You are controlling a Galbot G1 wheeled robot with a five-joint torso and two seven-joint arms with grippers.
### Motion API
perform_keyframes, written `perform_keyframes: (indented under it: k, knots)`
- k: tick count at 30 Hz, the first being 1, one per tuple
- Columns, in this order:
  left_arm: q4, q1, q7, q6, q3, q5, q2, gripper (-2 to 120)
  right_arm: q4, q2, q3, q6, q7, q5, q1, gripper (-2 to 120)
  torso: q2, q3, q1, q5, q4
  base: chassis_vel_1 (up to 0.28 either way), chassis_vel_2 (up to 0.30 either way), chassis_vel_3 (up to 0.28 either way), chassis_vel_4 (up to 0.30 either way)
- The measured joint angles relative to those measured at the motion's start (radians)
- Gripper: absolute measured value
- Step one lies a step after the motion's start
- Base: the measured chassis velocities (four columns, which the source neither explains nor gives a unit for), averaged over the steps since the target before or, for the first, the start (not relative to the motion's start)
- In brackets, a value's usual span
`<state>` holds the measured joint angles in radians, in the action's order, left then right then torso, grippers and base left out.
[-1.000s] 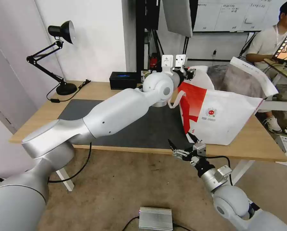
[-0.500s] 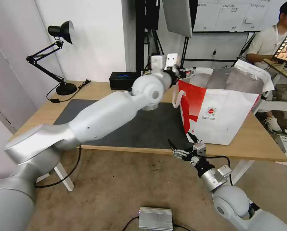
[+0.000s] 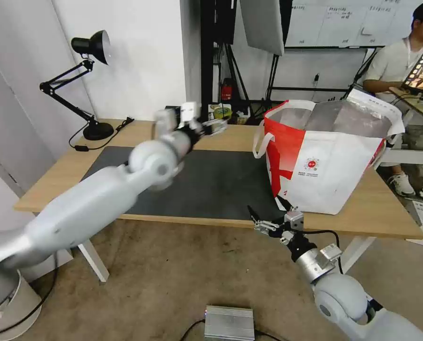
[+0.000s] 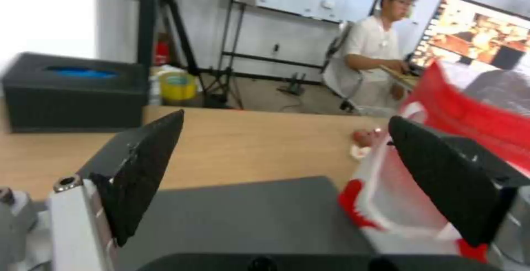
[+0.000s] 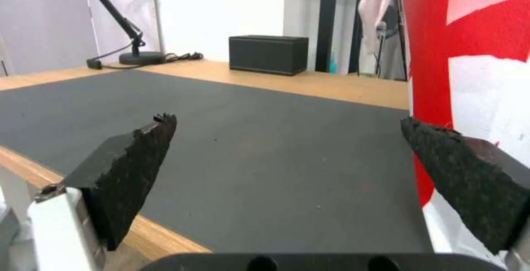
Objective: Pick up the trash from the table and place it into the takeout bag.
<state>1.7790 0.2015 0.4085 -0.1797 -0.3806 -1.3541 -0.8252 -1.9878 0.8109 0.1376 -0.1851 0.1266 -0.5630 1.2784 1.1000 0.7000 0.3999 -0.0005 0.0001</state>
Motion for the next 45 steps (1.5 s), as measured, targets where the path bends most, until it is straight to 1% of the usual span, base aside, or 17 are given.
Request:
perform_keyframes:
  k: [2, 5, 6, 8, 9, 10, 13, 16, 17, 19, 22, 23, 27, 28, 31, 38, 45]
  knots:
    - [0.015, 0.03, -0.007, 0.001, 0.03, 0.005, 0.021, 100, 0.0, 0.0, 0.0, 0.0, 0.0, 0.0, 0.0, 100, 0.0, 0.0, 0.0, 0.0001, -0.0001, 0.0, 0.0, 0.0, 0.0]
    - [0.078, 0.187, -0.042, 0.005, 0.156, 0.034, 0.098, 100, 0.0, 0.0, 0.0, 0.0, 0.0, 0.0, 0.0, 100, 0.0, 0.0, 0.0, 0.0, -0.0001, 0.0, 0.0, 0.0, 0.0]
    - [0.078, 0.187, -0.042, 0.005, 0.156, 0.034, 0.098, 100, 0.0, 0.0, 0.0, 0.0, 0.0, 0.0, 0.0, 100, 0.0, 0.0, 0.0, 0.0, -0.0001, 0.0, 0.0, 0.0, 0.0]
    - [0.115, 0.314, -0.063, 0.012, 0.252, 0.06, 0.131, 100, 0.0, 0.0, 0.0, 0.0, 0.0, 0.0, 0.0, 100, 0.0, 0.0, 0.0, 0.0002, 0.0, 0.0, 0.0, 0.0, 0.0]
    - [0.131, 0.371, -0.068, 0.016, 0.299, 0.071, 0.14, 100, 0.0, 0.0, 0.0, 0.0, 0.0, 0.0, 0.0, 100, 0.0, 0.0, 0.0, 0.0002, -0.0003, 0.0, 0.0, 0.0, 0.0]
    - [0.131, 0.371, -0.068, 0.016, 0.299, 0.071, 0.14, 100, 0.0, 0.0, 0.0, 0.0, 0.0, 0.0, 0.0, 100, 0.0, 0.0, 0.0, 0.0002, -0.0003, 0.0, 0.0, 0.0, 0.0]
    - [0.174, 0.611, -0.101, 0.075, 0.469, 0.15, 0.161, 100, 0.0, 0.0, 0.0, 0.0, 0.0, 0.0, 0.0, 100, 0.0, 0.0, 0.0, 0.0007, 0.0003, 0.0, 0.0, 0.0, 0.0]
    - [0.179, 0.695, -0.119, 0.106, 0.51, 0.198, 0.159, 100, 0.0, 0.0, 0.0, 0.0, 0.0, 0.0, 0.0, 100, 0.0, 0.0, 0.0, -0.0006, 0.0005, 0.0, 0.0, 0.0, 0.0]
    - [0.183, 0.744, -0.126, 0.142, 0.538, 0.251, 0.149, 100, 0.0, 0.0, 0.0, 0.0, 0.0, 0.0, 0.0, 100, 0.0, 0.0, 0.0, 0.0009, 0.0001, 0.0, 0.0, 0.0, 0.0]
    - [0.183, 0.784, -0.132, 0.182, 0.558, 0.307, 0.133, 100, 0.0, 0.0, 0.0, 0.0, 0.0, 0.0, 0.0, 100, 0.0, 0.0, 0.0, 0.0008, -0.0002, 0.0, 0.0, 0.0, 0.0]
    - [0.177, 0.872, -0.162, 0.288, 0.604, 0.452, 0.092, 100, 0.0, 0.0, 0.0, 0.0, 0.0, 0.0, 0.0, 100, 0.0, 0.0, 0.0, 0.0007, -0.0002, 0.0, 0.0, 0.0, 0.0]
    - [0.177, 0.872, -0.162, 0.288, 0.604, 0.452, 0.092, 100, 0.0, 0.0, 0.0, 0.0, 0.0, 0.0, 0.0, 100, 0.0, 0.0, 0.0, 0.0007, -0.0002, 0.0, 0.0, 0.0, 0.0]
    - [0.169, 0.993, -0.199, 0.407, 0.685, 0.632, 0.023, 100, 0.0, 0.0, 0.0, 0.0, 0.0, 0.0, 0.0, 100, 0.0, 0.0, 0.0, 0.0007, -0.0005, 0.0, 0.0, 0.0, 0.0]
    - [0.169, 0.993, -0.199, 0.407, 0.685, 0.632, 0.023, 100, 0.0, 0.0, 0.0, 0.0, 0.0, 0.0, 0.0, 100, 0.0, 0.0, 0.0, 0.0007, -0.0005, 0.0, 0.0, 0.0, 0.0]
    - [0.16, 1.119, -0.233, 0.474, 0.765, 0.732, -0.044, 100, 0.0, 0.0, 0.0, 0.0, 0.0, 0.0, 0.0, 100, 0.0, 0.0, 0.0, 0.0006, -0.0001, 0.0, 0.0, 0.0, 0.0]
    - [0.134, 1.256, -0.242, 0.533, 0.849, 0.84, -0.138, 100, 0.0, 0.0, 0.0, 0.0, 0.0, 0.0, 0.0, 100, 0.0, 0.0, 0.0, 0.0005, 0.0, 0.0, 0.0, 0.0, 0.0]
    - [0.095, 1.33, -0.251, 0.57, 0.883, 0.895, -0.211, 100, 0.0, 0.0, 0.0, 0.0, 0.0, 0.0, 0.0, 100, 0.0, 0.0, 0.0, 0.0005, -0.0001, 0.0, 0.0, 0.0, 0.0]
